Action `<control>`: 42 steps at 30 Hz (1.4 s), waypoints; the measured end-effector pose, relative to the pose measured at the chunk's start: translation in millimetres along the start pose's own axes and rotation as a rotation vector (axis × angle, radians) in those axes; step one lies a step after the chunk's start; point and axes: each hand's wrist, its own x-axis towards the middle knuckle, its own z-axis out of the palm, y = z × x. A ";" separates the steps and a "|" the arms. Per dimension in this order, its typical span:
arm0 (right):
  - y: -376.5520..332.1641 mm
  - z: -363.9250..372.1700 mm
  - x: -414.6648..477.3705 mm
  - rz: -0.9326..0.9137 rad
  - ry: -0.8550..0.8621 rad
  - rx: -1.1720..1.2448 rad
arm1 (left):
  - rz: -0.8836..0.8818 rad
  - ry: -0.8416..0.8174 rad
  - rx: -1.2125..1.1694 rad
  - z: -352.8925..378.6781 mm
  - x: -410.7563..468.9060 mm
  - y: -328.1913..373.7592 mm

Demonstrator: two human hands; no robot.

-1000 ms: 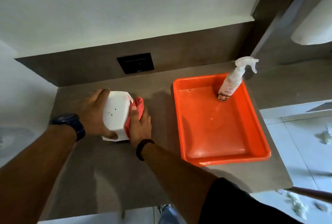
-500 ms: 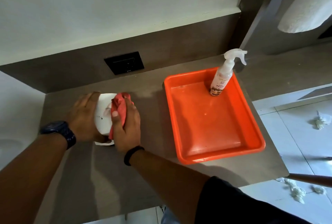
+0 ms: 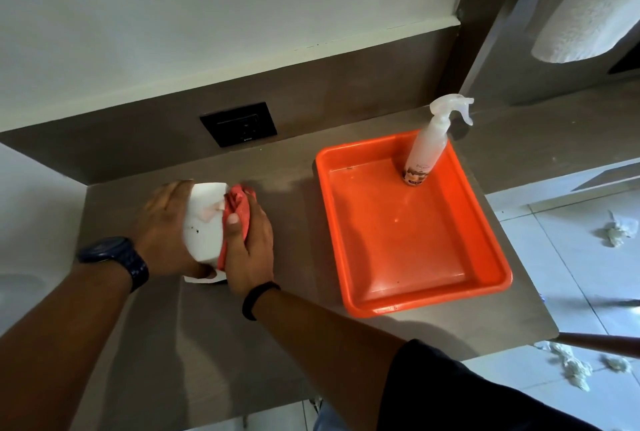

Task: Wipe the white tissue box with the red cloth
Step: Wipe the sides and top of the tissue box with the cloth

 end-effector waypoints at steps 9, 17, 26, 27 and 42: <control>-13.3 -4.8 3.9 0.245 0.003 -0.039 | -0.023 -0.039 0.028 -1.8 0.6 -0.9; -65.3 -11.4 8.9 -0.092 0.058 0.040 | 0.000 -0.112 0.048 0.2 14.9 -12.3; -58.1 -17.6 28.9 -0.732 -0.376 -0.986 | 0.012 -0.003 -0.284 -8.9 -5.3 -41.7; -57.5 -18.9 30.1 -0.764 -0.384 -1.000 | 0.001 -0.010 -0.284 -6.7 -3.3 -44.9; -60.1 -18.6 48.8 -0.768 -0.247 -0.804 | 0.005 -0.108 -0.296 -9.6 5.5 -33.3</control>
